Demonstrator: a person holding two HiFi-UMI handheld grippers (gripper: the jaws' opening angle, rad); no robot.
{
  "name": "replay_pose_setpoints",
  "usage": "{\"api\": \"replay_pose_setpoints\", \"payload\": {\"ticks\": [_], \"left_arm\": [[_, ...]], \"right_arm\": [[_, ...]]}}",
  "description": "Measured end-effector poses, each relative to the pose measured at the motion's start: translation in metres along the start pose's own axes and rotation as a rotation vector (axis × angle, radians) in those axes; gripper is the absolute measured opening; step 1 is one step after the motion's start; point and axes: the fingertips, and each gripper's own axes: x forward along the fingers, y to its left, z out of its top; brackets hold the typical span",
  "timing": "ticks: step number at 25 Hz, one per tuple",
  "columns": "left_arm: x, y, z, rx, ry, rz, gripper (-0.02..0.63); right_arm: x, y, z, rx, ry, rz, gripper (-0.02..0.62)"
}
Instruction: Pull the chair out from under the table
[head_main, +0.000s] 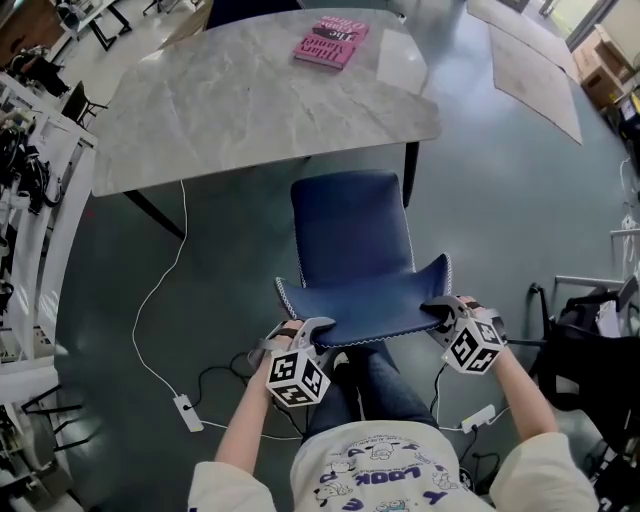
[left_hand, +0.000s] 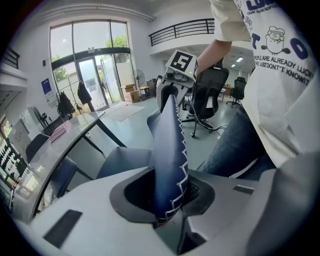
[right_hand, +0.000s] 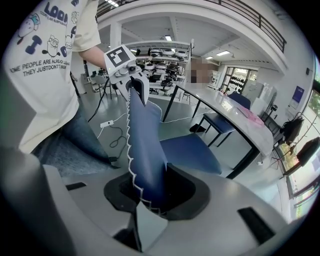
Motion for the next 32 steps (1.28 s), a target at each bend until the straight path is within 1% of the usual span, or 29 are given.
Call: {"api": "replay_pose_setpoints", "payload": {"ticks": [5, 11, 25, 32], "left_arm": [[-0.005, -0.032, -0.005, 0.008, 0.005, -0.006, 0.106], [-0.017, -0.056, -0.012, 0.021, 0.013, -0.015, 0.106], [-0.022, -0.108, -0.017, 0.026, 0.032, -0.029, 0.105], [-0.029, -0.137, -0.024, 0.028, 0.06, -0.045, 0.104]], "right_arm": [[-0.005, 0.033, -0.007, 0.006, 0.002, -0.006, 0.112], [-0.009, 0.062, -0.006, 0.012, 0.012, -0.005, 0.112], [-0.019, 0.112, -0.02, 0.02, 0.024, -0.003, 0.114], [-0.023, 0.142, -0.023, 0.02, 0.022, -0.005, 0.114]]}}
